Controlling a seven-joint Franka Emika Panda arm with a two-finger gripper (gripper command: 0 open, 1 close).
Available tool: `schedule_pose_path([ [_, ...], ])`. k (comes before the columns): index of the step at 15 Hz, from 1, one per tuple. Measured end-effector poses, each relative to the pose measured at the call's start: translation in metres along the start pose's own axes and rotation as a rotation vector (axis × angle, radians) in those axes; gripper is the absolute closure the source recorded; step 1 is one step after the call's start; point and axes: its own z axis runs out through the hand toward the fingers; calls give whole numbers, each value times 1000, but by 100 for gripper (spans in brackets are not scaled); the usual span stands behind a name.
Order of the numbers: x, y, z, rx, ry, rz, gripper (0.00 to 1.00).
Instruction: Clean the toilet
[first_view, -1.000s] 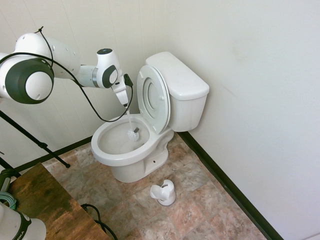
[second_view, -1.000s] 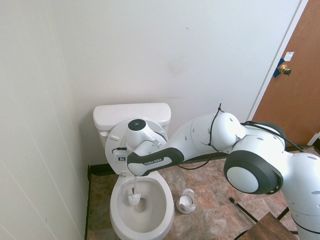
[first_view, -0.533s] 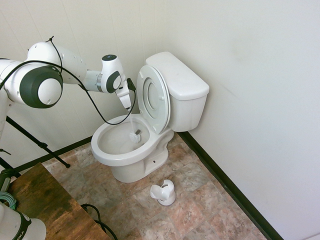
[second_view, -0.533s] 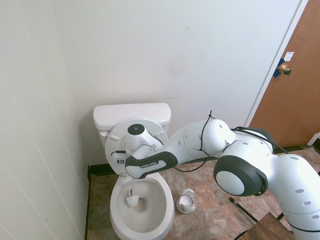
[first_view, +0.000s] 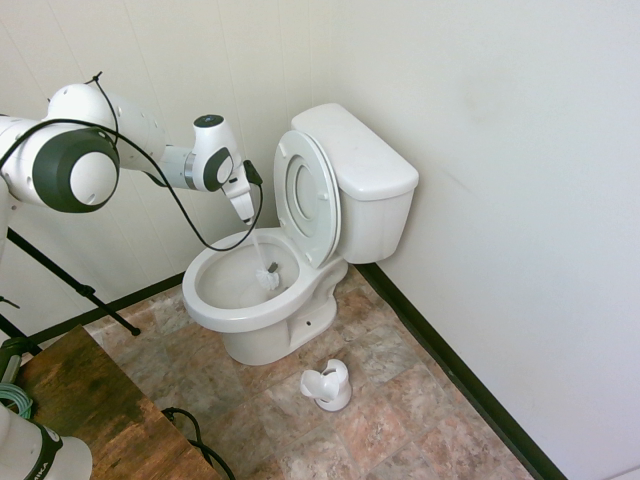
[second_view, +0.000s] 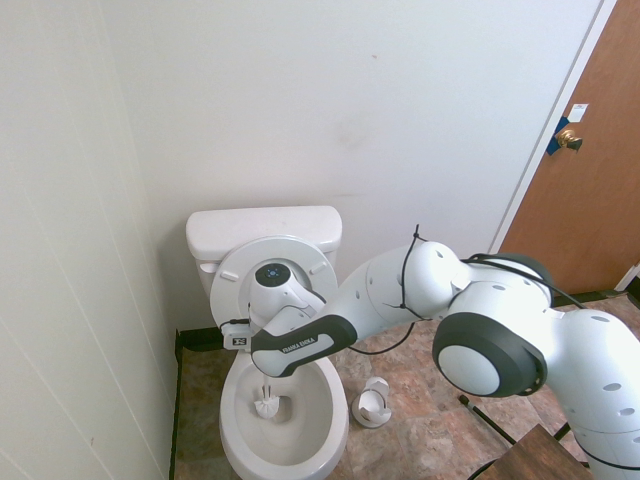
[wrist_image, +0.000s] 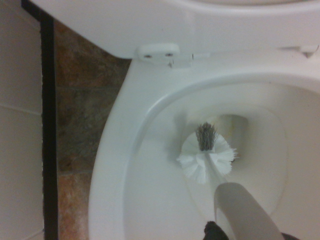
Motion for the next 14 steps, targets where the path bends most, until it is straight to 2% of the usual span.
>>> schedule_pose_path([
  [4, -7, 47, -14, 25, -34, -25, 100],
  [8, 6, 110, -11, 11, -68, -24, 100],
  [11, 32, 140, -11, 29, -89, 16, 100],
  [14, 83, 155, -23, 51, -118, 83, 100],
])
